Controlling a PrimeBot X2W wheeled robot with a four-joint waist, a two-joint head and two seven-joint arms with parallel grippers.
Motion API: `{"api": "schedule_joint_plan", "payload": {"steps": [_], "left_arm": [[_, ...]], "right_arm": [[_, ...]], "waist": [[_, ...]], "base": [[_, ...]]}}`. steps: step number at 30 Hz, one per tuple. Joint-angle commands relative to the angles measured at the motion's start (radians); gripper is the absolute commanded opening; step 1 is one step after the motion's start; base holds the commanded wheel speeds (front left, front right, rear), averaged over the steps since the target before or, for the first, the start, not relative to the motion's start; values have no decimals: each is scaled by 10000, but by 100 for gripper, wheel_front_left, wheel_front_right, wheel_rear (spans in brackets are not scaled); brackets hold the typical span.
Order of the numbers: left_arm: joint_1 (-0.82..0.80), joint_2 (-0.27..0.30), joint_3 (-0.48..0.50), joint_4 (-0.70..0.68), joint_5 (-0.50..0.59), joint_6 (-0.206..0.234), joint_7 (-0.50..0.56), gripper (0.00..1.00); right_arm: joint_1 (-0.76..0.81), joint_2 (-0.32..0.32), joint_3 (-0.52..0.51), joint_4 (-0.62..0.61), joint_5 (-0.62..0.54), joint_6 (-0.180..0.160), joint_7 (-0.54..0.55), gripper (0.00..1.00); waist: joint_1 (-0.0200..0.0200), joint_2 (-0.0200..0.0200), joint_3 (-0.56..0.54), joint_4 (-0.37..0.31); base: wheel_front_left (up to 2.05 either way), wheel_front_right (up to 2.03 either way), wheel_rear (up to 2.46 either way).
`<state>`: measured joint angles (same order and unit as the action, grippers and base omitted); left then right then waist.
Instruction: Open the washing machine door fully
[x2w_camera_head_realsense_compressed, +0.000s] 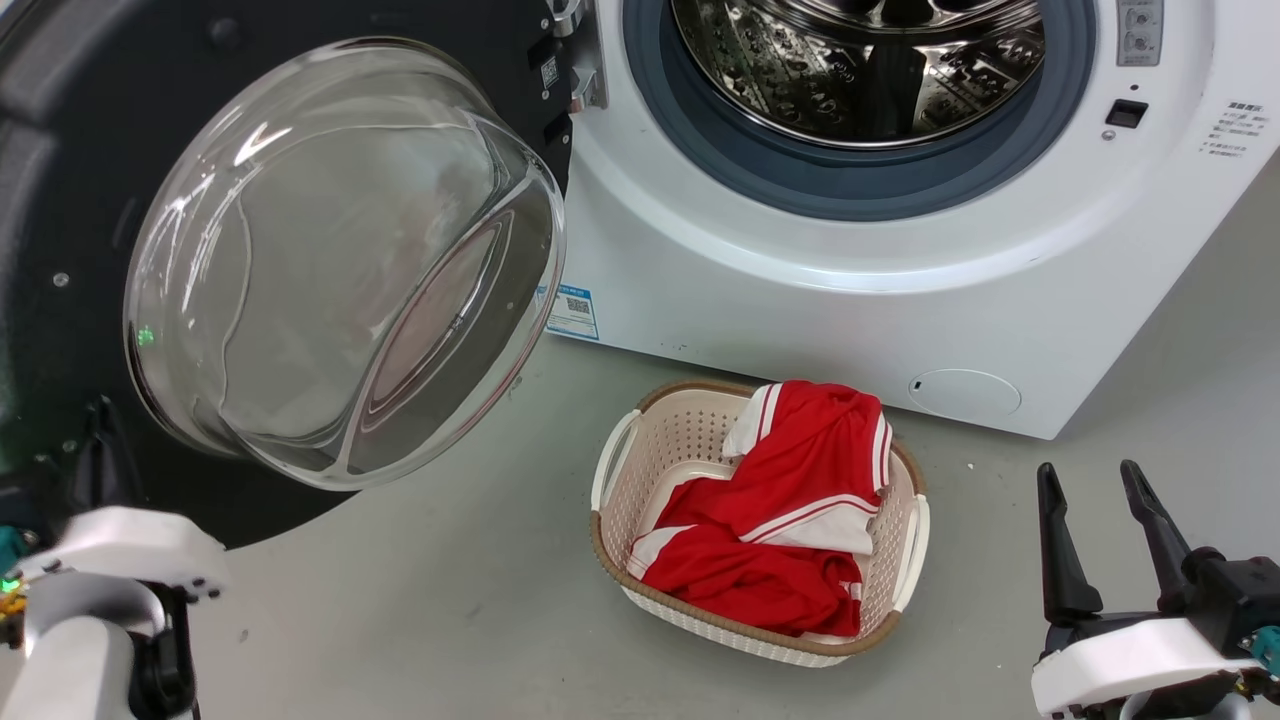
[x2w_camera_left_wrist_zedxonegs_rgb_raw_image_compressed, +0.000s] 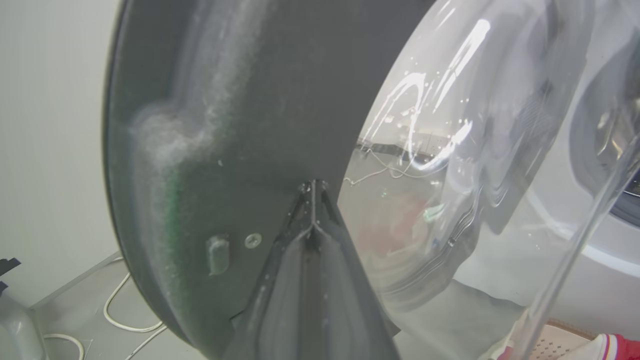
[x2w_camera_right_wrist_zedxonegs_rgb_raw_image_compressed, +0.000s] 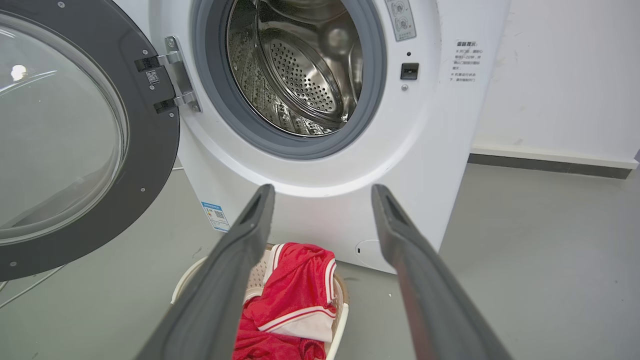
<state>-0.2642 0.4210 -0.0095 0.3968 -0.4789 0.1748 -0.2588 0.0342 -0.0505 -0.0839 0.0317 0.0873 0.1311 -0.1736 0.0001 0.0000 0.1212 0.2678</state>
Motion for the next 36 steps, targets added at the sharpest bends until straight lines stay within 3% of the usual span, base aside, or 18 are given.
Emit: {"api": "schedule_joint_plan", "payload": {"steps": [1,6,16,22,23,25,27,28,36], "left_arm": [[217,-50,-66,-88,138,-20,-56,0],[890,-114,-421,-893,729,103,-73,0],[1818,-899,-1751,-3403,1488,498,199,0],[1636,-1118,-2594,-3816,1668,107,493,0],[1562,-1145,-2682,-3794,1675,27,499,4],[1489,-1236,-2856,-3716,1667,-67,493,39],[1418,-1344,-2985,-3620,1661,-133,456,95],[1383,-1364,-3036,-3576,1677,-155,438,100],[1108,-1721,-3154,-3175,1684,-74,154,100]], "right_arm": [[-98,9,12,3,42,-7,40,100],[-101,9,97,-23,233,-7,42,100],[8,7,134,-199,73,-7,155,100],[-71,9,217,-355,80,-7,241,100],[-70,7,221,-417,93,-7,237,100],[-53,9,241,-476,65,-7,282,100],[-36,9,267,-542,36,-7,301,100],[-12,9,265,-565,34,-7,327,100],[104,9,351,-945,14,-7,484,100]], "waist": [[-1,0,-49,-31],[-1,0,-242,-190],[-1,0,-473,-627],[-1,0,-547,-1215],[-1,0,-557,-1324],[-1,0,-605,-1560],[-1,0,-646,-1792],[-1,0,-667,-1901],[-1,0,-641,-2657]], "base": [[0,0,0],[0,0,0],[0,0,0],[0,0,0],[0,0,0],[0,0,0],[0,0,0],[0,0,0],[0,0,0]]}}
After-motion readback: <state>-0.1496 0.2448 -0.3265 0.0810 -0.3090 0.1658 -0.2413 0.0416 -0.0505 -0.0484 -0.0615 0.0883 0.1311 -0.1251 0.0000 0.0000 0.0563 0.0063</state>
